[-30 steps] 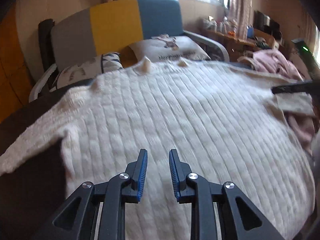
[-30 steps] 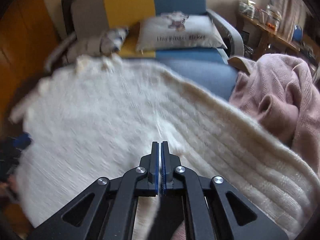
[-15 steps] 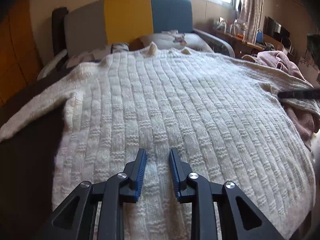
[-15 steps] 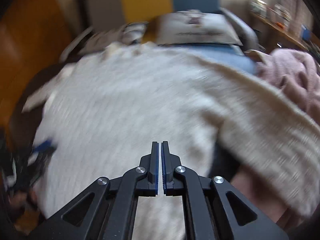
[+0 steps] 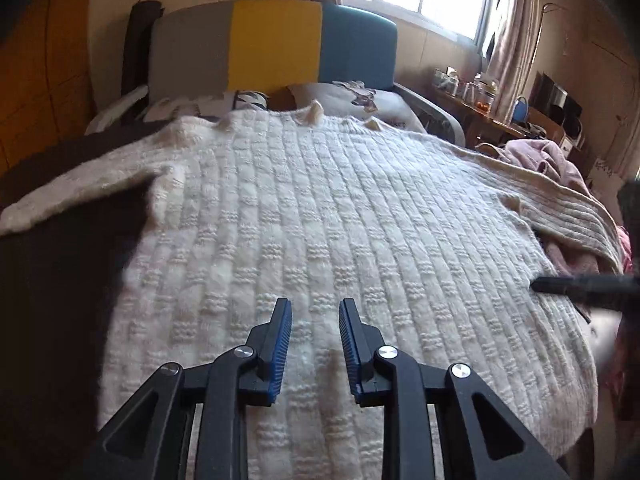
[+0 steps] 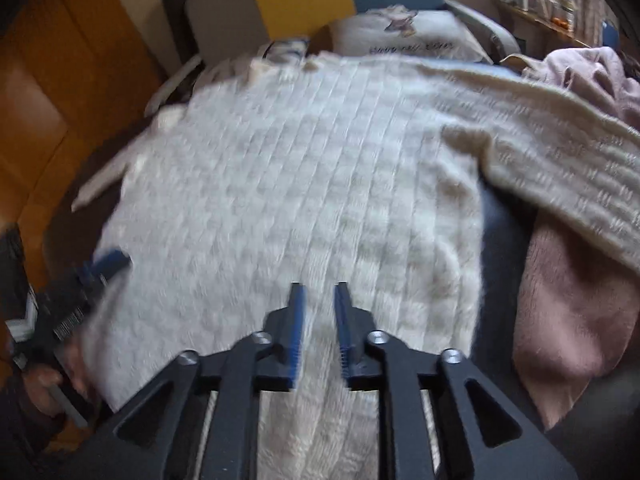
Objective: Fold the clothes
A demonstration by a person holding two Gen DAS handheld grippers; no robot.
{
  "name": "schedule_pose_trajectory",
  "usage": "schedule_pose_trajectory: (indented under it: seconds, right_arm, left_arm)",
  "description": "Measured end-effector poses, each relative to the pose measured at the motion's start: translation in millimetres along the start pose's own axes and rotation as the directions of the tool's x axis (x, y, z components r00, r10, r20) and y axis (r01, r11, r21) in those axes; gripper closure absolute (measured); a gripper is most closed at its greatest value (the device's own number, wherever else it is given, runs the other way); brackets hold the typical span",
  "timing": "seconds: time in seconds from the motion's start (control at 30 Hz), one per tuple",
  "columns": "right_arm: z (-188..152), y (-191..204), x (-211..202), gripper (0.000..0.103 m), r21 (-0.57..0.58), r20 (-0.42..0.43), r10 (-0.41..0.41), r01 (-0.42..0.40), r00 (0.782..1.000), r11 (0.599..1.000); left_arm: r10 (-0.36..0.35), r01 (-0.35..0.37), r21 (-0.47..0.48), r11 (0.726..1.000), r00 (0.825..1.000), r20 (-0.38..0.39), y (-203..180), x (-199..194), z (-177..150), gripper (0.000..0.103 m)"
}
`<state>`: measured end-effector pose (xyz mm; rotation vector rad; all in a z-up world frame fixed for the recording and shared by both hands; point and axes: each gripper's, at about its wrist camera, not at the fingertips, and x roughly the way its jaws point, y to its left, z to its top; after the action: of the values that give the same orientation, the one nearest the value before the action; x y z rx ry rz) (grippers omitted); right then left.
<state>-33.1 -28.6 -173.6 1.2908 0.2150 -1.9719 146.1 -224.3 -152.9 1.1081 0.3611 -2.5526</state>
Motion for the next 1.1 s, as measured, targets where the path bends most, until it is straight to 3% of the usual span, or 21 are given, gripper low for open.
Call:
schedule_pose_trajectory:
  seconds: [0.03,0.13,0.27,0.33,0.4,0.5,0.63,0.7,0.87,0.97,1.1]
  right_arm:
    - [-5.8,1.5,11.6,0.076,-0.018,-0.04,-0.028,0.028,0.999,0.999]
    - [-7.5,4.3,5.8,0.076,-0.038,-0.018,-0.033,0.033,0.999,0.999]
    - [23.0,21.3,-2.4,0.076,-0.055,0.043,0.014,-0.012,0.999,0.998]
    - [33.3,31.9,15.5,0.072,-0.071,0.015,0.009,-0.008,1.0,0.997]
    - [43.3,42.5,34.0,0.063,-0.087,-0.015,0.002,-0.003,1.0,0.996]
    - [58.4,58.5,61.8,0.063,-0.112,-0.059,-0.009,0.002,0.998,0.994]
    - [62.7,65.5,66.2,0.063,-0.157,-0.054,-0.005,-0.004,0.999,0.988]
    - [79.7,73.8,61.1,0.063,-0.138,-0.045,0.034,-0.04,0.998,0.99]
    - [145.1,142.9,70.4,0.063,-0.221,0.008,0.201,-0.194,0.98,0.956]
    - [186.2,187.8,97.6,0.063,-0.273,0.043,0.203,-0.184,0.978,0.944]
    - [228.8,232.9,142.9,0.063,-0.297,0.022,0.236,-0.22,0.971,0.929]
  left_arm:
    - [0.019,-0.019,0.013,1.0,1.0,-0.017,1.5,2.6,0.7,0.079]
    - [0.014,-0.014,0.001,1.0,0.998,-0.062,14.9,9.3,1.7,0.079]
    - [-0.004,0.003,-0.087,0.996,1.0,-0.014,39.4,-0.2,31.3,0.079]
    - [-0.008,0.005,-0.123,0.992,1.0,-0.022,51.5,9.2,47.0,0.079]
    - [0.043,-0.051,-0.121,0.991,0.997,-0.069,58.9,29.0,51.9,0.079]
    - [0.067,-0.077,-0.106,0.991,0.993,-0.094,70.7,43.3,43.1,0.076]
    - [0.008,-0.015,-0.165,0.986,0.999,-0.041,101.4,20.6,48.7,0.077]
    - [0.039,-0.04,-0.213,0.976,0.999,-0.012,132.3,9.5,60.1,0.077]
    - [0.068,-0.051,-0.313,0.948,0.997,0.044,204.8,6.2,105.2,0.079]
    - [0.073,-0.049,-0.317,0.947,0.995,0.064,230.9,20.6,139.1,0.079]
    - [0.194,-0.193,-0.311,0.931,0.981,-0.03,272.7,61.2,161.1,0.079]
